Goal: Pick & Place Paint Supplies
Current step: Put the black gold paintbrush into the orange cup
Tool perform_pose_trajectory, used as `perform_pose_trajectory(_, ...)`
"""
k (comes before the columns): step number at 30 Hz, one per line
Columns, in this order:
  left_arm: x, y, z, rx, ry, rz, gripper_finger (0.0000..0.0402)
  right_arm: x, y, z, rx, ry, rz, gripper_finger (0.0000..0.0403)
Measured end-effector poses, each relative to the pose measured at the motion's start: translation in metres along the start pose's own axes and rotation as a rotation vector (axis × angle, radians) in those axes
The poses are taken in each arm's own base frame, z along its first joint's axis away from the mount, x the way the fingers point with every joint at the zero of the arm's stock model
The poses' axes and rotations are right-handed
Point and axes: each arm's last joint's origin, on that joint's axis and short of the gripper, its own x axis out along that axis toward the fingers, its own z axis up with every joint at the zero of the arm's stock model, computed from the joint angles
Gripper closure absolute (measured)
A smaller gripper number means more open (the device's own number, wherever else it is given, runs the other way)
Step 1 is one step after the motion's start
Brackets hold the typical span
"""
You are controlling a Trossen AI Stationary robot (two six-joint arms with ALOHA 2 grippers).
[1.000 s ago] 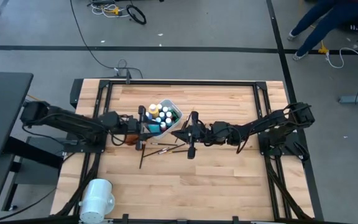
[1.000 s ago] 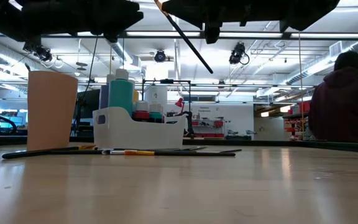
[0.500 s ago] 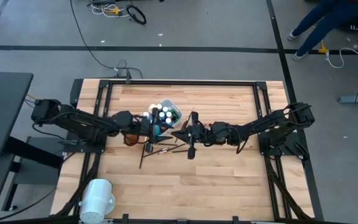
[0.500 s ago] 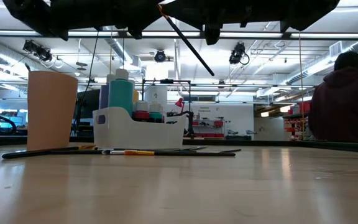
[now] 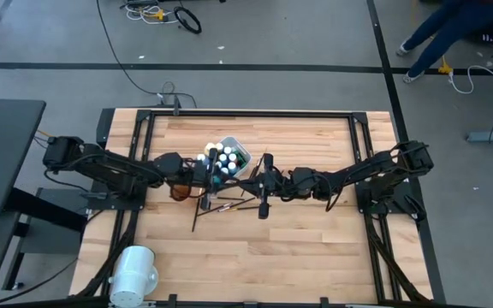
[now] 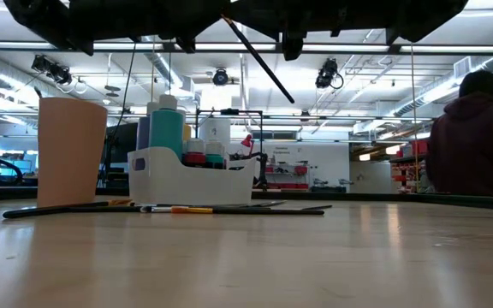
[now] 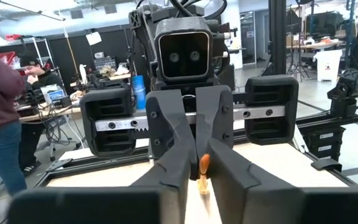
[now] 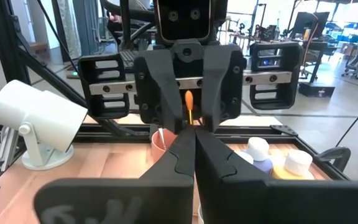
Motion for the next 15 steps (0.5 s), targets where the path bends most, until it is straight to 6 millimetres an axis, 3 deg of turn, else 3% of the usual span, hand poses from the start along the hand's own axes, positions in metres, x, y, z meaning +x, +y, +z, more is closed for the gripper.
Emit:
perform_pose_trajectory(4,-0.0002,-0.0001,0.0009,0.003,-0.009,-0.002,0.0388,-0.0002,0.0001,0.0004,-0.015,0.000,-0.003,0.0403)
perform_pose_trajectory(15,-0.0003,-0.0007,-0.0045,-0.027,0.044,-0.004,0.0392,-0.0003,-0.0001,-0.0060,-0.035,0.067,-0.010,0.0356)
